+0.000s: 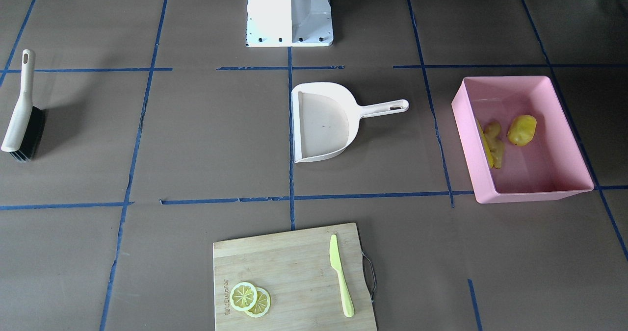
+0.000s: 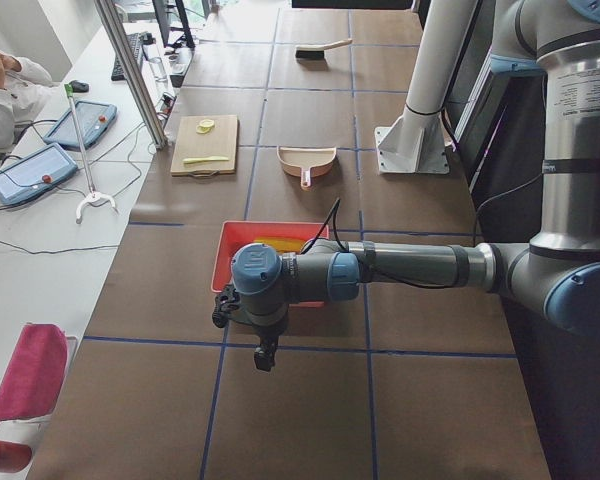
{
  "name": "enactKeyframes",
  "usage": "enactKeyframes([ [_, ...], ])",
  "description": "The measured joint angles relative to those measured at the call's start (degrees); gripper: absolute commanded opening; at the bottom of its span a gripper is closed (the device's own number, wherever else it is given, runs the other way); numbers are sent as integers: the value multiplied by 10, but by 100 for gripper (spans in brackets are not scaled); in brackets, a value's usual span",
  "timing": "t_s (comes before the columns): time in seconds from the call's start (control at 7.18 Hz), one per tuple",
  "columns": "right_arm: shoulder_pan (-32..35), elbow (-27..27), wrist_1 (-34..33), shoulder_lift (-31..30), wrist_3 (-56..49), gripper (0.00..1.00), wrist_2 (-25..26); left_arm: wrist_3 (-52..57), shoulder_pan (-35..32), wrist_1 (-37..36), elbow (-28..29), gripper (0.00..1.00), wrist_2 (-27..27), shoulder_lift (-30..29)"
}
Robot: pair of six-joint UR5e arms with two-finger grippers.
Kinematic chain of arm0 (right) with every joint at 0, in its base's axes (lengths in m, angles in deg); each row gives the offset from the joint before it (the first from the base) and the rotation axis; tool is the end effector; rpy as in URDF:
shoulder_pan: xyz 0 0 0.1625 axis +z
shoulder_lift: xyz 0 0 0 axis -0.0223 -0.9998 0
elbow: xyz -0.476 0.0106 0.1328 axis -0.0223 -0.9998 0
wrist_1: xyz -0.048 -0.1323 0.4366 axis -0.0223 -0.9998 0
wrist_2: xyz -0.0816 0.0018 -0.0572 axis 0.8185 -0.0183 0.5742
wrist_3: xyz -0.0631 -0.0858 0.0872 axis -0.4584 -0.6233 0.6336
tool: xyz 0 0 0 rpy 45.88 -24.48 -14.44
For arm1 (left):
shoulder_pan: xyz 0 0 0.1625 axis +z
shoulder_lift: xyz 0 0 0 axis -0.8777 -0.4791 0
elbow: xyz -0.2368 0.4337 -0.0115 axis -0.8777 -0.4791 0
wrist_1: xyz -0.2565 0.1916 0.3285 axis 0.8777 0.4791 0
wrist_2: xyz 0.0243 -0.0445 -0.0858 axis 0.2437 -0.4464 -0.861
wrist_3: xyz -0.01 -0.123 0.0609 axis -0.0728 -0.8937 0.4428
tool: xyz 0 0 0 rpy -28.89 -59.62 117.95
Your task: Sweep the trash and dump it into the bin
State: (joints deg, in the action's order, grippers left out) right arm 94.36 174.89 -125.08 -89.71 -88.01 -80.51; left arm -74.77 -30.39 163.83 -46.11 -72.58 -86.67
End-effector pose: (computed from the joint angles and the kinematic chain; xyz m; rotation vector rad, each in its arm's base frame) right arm 0.0641 -0.3961 0.7427 0.0237 -0.7237 -0.1441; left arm -0.0544 -0.4897 0.7528 0.0435 0.7548 0.1913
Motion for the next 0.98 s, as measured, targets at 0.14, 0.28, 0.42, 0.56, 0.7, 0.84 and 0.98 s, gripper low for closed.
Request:
enactKeyframes([
  [0.14, 0, -2, 0, 0, 0, 100, 0, 0, 0, 0, 0, 100, 0, 0],
  [0.28, 0, -3, 0, 0, 0, 100, -1, 0, 0, 0, 0, 100, 1, 0],
  [0.42, 0, -4, 0, 0, 0, 100, -1, 0, 1, 0, 0, 100, 1, 0],
  [0.56, 0, -6, 0, 0, 0, 100, -1, 0, 1, 0, 0, 100, 1, 0],
  [0.7, 0, -6, 0, 0, 0, 100, -1, 0, 1, 0, 0, 100, 1, 0],
  [0.84, 0, -7, 0, 0, 0, 100, -1, 0, 1, 0, 1, 100, 1, 0],
  [0.98, 0, -8, 0, -1, 0, 100, -2, 0, 1, 0, 4, 100, 2, 0],
])
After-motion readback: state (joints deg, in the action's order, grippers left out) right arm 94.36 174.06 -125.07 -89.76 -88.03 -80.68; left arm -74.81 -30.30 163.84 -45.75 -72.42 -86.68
